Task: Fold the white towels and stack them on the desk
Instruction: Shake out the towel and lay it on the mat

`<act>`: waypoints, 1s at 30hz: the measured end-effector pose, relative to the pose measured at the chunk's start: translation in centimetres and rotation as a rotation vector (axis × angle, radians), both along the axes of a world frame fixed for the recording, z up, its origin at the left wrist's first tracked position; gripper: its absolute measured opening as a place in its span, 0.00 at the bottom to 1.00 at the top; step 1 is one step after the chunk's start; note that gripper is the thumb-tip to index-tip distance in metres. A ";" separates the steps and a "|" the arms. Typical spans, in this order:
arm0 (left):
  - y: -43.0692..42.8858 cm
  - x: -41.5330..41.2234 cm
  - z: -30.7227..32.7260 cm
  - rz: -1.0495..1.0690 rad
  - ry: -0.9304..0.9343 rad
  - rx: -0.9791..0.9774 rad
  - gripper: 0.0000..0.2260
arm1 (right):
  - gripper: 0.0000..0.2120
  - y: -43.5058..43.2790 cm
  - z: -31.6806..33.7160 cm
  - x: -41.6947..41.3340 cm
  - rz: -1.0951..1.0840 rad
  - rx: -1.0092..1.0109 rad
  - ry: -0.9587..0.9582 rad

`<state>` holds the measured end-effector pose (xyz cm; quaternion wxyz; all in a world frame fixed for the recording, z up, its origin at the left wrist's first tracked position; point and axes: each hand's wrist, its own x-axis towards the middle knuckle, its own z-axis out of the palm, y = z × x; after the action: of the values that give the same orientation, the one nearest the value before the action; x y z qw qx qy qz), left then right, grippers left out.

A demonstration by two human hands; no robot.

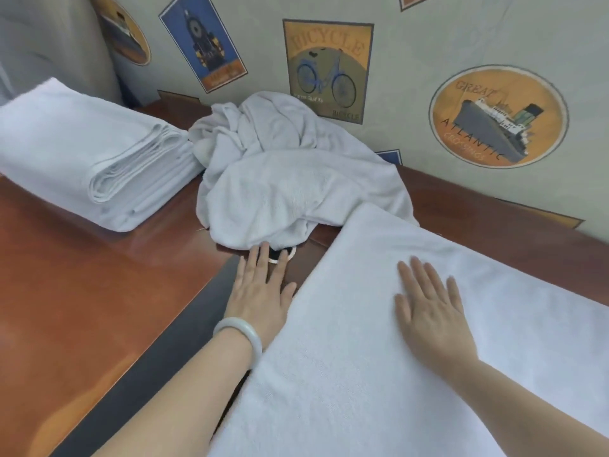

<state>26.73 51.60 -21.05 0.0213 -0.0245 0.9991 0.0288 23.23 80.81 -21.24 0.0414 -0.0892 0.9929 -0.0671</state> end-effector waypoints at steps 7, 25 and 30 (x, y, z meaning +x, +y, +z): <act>6.9 10.4 -0.5 -0.273 0.038 0.051 0.29 | 0.32 0.3 0.0 0.0 0.008 -0.023 -0.007; 7.8 10.8 -0.3 -0.128 -0.050 -0.028 0.28 | 0.35 20.3 0.7 30.1 -0.758 0.079 -0.096; 20.3 20.7 1.0 -0.549 0.090 0.145 0.26 | 0.29 13.8 0.7 32.0 -0.521 0.030 -0.016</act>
<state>47.42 71.95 -20.06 -0.0141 0.2498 0.9636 0.0944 55.24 94.59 -20.53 0.0319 0.1707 0.9829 -0.0614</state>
